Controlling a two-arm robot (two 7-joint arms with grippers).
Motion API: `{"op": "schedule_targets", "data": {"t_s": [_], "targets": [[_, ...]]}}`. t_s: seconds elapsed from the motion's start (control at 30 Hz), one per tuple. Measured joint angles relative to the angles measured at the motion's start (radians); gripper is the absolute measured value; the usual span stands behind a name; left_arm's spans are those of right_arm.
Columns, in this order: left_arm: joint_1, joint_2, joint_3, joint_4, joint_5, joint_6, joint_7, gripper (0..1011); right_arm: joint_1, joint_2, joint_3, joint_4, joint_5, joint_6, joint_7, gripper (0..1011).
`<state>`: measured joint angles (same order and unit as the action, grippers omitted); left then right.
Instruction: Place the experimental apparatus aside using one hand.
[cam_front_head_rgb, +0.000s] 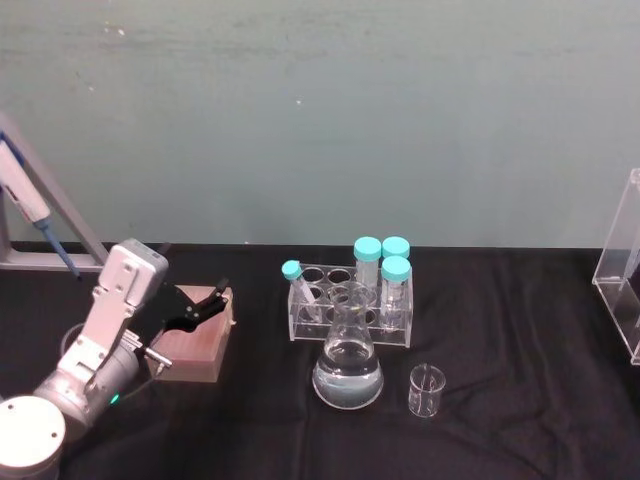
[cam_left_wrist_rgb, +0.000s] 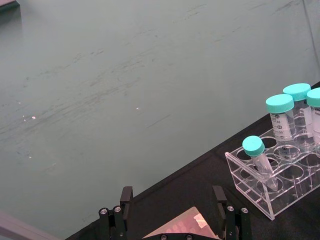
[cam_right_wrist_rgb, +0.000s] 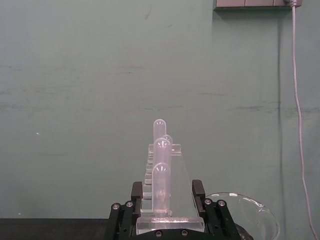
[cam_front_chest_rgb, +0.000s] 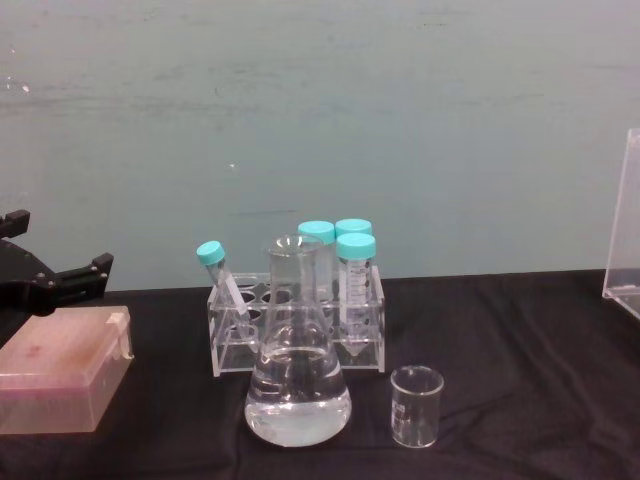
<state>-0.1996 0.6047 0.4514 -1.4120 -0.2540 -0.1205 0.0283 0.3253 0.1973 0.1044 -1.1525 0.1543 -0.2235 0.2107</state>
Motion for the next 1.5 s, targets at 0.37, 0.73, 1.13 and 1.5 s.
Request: {"op": "schedule_targets", "data": {"t_s": [0.37,0.73,1.13,1.5], "targets": [[0.0,0.0,0.0,0.0,0.0,0.0,0.0,1000,0.0,0.0,0.0,0.0,0.0,0.0,0.0,607],[0.0,0.0,0.0,0.0,0.0,0.0,0.0,1000,0.0,0.0,0.0,0.0,0.0,0.0,-0.001,875],[0.0,0.0,0.0,0.0,0.0,0.0,0.0,1000,0.0,0.0,0.0,0.0,0.0,0.0,0.0,1000],[0.0,0.0,0.0,0.0,0.0,0.0,0.0,1000,0.0,0.0,0.0,0.0,0.0,0.0,0.0,1000]]}}
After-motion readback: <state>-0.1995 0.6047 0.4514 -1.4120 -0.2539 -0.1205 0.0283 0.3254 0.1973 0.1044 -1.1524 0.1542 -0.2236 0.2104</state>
